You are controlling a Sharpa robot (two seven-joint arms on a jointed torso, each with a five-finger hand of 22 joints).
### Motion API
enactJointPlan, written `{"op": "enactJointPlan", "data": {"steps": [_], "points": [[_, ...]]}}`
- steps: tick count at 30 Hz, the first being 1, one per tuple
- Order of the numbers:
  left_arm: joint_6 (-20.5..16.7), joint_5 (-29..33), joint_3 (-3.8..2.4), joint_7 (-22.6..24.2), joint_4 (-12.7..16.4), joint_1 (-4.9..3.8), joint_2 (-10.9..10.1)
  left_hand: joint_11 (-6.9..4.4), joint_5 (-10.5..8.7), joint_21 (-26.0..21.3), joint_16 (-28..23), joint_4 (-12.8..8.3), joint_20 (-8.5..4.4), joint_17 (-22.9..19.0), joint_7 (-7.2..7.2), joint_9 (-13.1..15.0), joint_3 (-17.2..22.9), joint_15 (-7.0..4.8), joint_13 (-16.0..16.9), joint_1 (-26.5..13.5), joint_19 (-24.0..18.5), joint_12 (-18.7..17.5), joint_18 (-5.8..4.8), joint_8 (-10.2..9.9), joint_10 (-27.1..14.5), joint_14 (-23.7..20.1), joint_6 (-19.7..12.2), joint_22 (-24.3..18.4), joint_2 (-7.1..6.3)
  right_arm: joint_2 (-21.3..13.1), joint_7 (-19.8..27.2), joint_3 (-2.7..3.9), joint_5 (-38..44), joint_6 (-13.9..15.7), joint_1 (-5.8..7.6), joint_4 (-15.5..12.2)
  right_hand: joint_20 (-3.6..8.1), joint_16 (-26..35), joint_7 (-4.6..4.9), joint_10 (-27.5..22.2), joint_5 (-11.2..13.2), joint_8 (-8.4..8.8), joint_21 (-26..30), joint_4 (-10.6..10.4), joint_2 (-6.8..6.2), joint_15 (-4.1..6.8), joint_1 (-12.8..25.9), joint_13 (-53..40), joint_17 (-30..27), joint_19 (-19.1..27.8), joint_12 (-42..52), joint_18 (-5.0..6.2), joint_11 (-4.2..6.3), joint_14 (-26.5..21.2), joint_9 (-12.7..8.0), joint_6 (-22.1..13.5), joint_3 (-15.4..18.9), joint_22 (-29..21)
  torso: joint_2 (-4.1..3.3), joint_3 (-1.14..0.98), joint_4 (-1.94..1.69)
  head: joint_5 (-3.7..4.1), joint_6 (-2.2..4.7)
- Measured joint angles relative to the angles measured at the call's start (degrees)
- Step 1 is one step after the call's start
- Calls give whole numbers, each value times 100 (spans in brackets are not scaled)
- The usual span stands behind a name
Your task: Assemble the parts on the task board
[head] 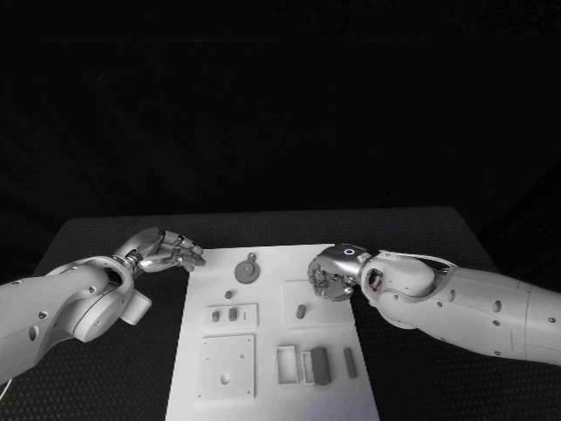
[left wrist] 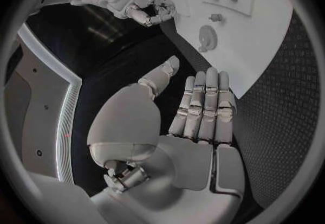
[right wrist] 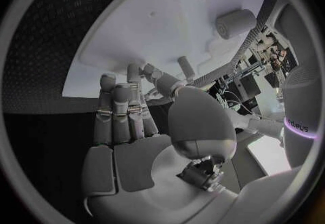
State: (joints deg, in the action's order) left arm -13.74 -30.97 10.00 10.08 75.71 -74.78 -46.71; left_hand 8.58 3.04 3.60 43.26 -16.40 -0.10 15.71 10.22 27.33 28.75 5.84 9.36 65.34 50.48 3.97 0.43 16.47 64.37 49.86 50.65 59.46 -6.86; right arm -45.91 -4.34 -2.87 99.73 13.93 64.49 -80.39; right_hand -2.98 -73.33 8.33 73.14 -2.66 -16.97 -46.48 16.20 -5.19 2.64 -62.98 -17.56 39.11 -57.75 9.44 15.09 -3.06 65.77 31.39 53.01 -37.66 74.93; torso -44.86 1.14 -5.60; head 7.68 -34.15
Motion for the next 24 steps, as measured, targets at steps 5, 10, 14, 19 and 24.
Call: {"op": "enactJointPlan", "data": {"steps": [5, 10, 14, 19, 24], "points": [[4, 1, 0, -2, 1, 0, 4, 0, 0, 0, 0, -16, 0, 6, 0, 0, -16, 0, 0, 0, 0, 0, 0, 0, 0, 0, 0, -4, 0, 20, -3, 0, 12, -2, -2, 2, 0, 0, 0, 1, 0, 0, 0, 0, 0, 0, 0, -16, 0, 0, -13, -2, 1, 0, 6, 0, 0, 0, 0, 0, 1, -3, -5], [37, 1, 0, -3, 2, 0, 0, 1, 0, 0, -26, -16, 0, 16, 0, 0, -15, 0, -17, 0, 0, 0, 0, 0, -40, 0, 0, -17, 0, 41, -3, 3, 18, -4, -2, 27, 0, 0, 0, 29, 0, 0, 0, 0, 0, 0, 0, -17, -6, 0, -13, -2, 10, 0, 6, 0, 0, -1, 0, 1, 1, 1, -7], [60, 2, 0, -4, 1, 0, 1, 1, 0, 0, -26, -16, 0, 22, 0, 0, -15, 0, -17, 0, 0, 0, 0, 0, -39, 0, 0, -24, 0, 64, -5, 7, 34, -5, -5, 49, -1, 0, -1, 40, 0, 0, 0, 0, 0, 9, 0, -33, -5, 1, -7, -4, 0, 10, 13, -1, 0, -1, 0, 1, 1, 3, -10], [83, 2, 0, -8, 0, 0, 2, 21, 0, 0, -49, -15, 21, 28, 0, -5, -16, 0, -23, 0, -20, 0, 0, 0, -60, 0, 0, -31, 0, 83, -8, 11, 70, -6, -9, 68, -1, 0, -12, 48, 0, -34, 0, 39, 60, 15, -61, -33, -7, 1, -2, -4, -13, 17, 33, 46, -39, -1, 0, 1, 1, 2, -9], [98, 2, 0, -11, 0, 0, 1, 21, 0, 0, -49, -16, 20, 28, 0, -5, -15, 0, -23, 0, -20, 0, 0, 0, -60, 0, 0, -30, 0, 113, -26, 34, 147, -2, -36, 86, 22, 0, -69, 57, 0, -135, 0, 61, 135, 28, -230, -68, -17, -22, -3, -47, -21, 4, 86, 190, -97, -1, 0, 0, 1, 2, -8]]}}
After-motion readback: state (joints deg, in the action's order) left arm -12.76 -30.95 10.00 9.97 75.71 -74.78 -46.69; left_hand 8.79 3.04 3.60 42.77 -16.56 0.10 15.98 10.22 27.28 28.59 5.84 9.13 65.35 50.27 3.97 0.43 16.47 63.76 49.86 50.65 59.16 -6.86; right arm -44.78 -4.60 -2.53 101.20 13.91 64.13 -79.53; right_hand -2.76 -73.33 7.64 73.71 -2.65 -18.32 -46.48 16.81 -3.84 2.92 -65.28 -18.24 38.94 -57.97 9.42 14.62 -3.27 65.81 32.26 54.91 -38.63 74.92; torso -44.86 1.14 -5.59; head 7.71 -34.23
